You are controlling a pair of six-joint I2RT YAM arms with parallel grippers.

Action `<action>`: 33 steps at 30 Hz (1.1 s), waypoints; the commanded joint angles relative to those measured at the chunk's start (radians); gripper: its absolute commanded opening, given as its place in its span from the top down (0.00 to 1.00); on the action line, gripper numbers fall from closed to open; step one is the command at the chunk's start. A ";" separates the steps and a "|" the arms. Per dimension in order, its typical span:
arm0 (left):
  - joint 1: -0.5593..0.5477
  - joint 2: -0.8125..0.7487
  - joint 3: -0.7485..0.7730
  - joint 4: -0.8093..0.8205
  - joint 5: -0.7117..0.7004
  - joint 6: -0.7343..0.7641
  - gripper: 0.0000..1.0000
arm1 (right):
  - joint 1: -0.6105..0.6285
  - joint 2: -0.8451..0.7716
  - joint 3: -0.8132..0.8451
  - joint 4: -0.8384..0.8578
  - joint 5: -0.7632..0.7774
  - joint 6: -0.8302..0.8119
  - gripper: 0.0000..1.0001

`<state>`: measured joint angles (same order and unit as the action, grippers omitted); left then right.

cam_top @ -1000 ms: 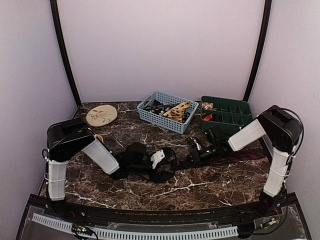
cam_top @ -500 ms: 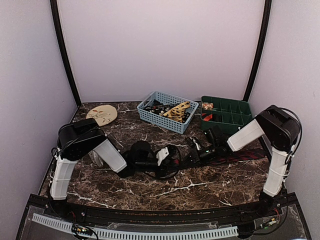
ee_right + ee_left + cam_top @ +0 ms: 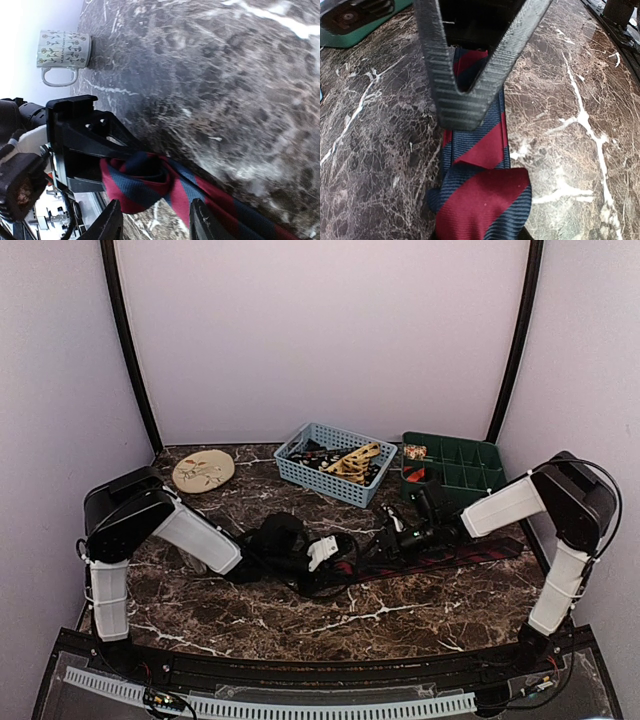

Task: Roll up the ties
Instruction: Roll the tie at the center of the board.

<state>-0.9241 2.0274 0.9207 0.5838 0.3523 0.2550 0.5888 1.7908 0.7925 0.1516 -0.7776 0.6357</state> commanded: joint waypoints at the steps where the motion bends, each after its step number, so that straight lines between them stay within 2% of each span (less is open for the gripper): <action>1: -0.002 0.001 -0.009 -0.266 -0.061 0.005 0.77 | 0.046 -0.005 0.070 -0.051 -0.005 0.016 0.57; 9: -0.002 0.001 0.000 -0.280 -0.067 0.012 0.76 | 0.091 0.063 0.109 -0.089 0.009 -0.004 0.67; 13: -0.002 0.003 0.007 -0.284 -0.065 0.014 0.75 | 0.097 0.095 0.133 -0.099 0.019 -0.015 0.69; 18: -0.002 0.007 0.011 -0.295 -0.064 0.019 0.75 | 0.098 0.108 0.139 -0.107 0.025 -0.034 1.00; 19: -0.002 0.006 0.012 -0.296 -0.063 0.017 0.74 | 0.097 0.109 0.138 -0.112 0.027 -0.039 1.00; 24: 0.001 -0.024 0.004 -0.265 -0.060 0.000 0.56 | 0.083 0.117 0.098 -0.104 0.038 -0.060 1.00; 33: 0.001 -0.163 -0.138 0.030 -0.079 -0.057 0.30 | 0.014 0.105 -0.011 -0.026 0.038 -0.080 1.00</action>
<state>-0.9276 1.9533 0.8635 0.5194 0.3050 0.2379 0.6308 1.8782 0.8448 0.1402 -0.7921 0.5808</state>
